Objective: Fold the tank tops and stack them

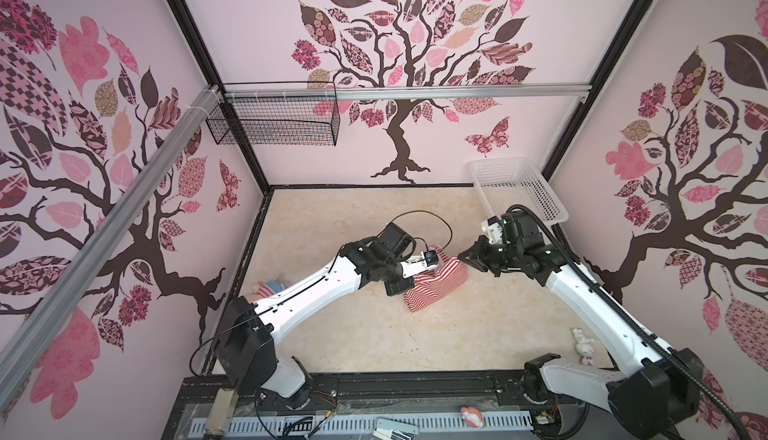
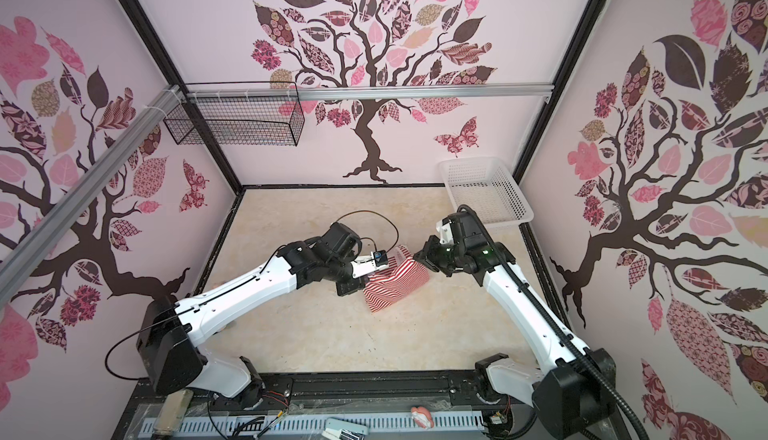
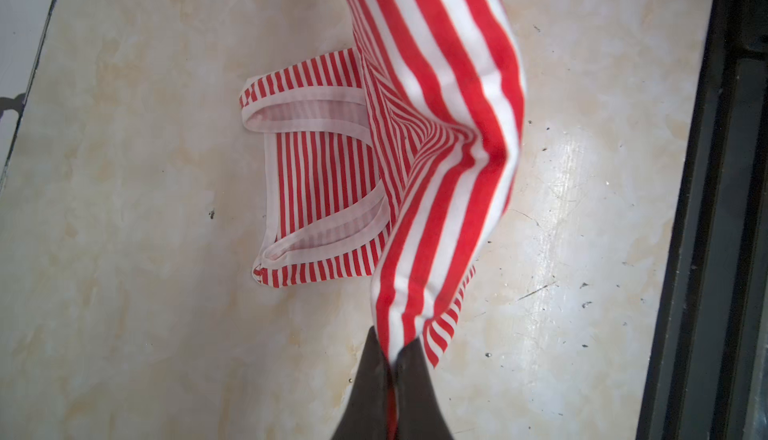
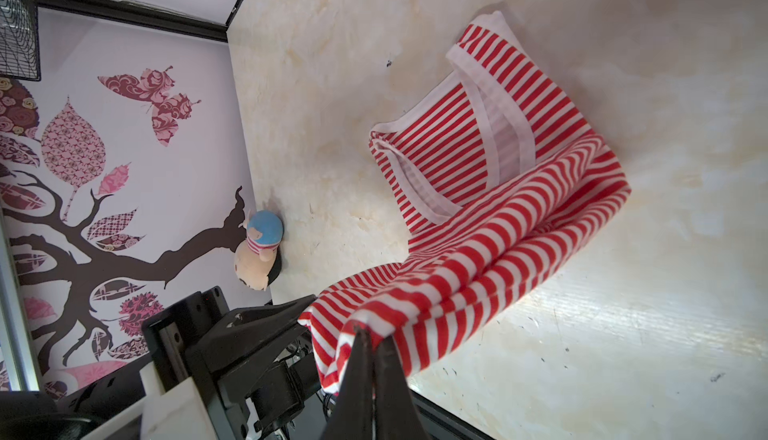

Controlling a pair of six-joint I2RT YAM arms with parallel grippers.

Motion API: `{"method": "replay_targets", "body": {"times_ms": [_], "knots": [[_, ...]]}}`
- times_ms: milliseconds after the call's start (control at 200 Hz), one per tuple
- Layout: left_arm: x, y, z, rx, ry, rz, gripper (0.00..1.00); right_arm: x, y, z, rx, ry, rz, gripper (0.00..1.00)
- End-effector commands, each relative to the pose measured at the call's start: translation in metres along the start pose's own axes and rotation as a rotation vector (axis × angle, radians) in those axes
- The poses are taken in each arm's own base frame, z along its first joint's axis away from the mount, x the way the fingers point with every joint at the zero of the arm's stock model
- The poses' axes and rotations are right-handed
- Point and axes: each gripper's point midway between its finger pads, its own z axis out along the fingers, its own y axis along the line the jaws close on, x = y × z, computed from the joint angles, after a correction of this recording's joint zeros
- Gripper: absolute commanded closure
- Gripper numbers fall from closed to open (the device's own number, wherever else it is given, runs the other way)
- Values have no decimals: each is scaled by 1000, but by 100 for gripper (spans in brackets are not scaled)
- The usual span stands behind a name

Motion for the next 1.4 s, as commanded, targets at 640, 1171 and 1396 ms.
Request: {"method": "replay_targets", "body": {"times_ms": [640, 1171, 1396], "knots": [[28, 72, 53, 38, 34, -156, 100, -83, -3, 91, -83, 21, 52, 100], [75, 118, 97, 31, 107, -267, 100, -111, -44, 161, -26, 90, 120, 100], [80, 126, 104, 14, 108, -280, 100, -111, -60, 175, -4, 110, 138, 100]]}}
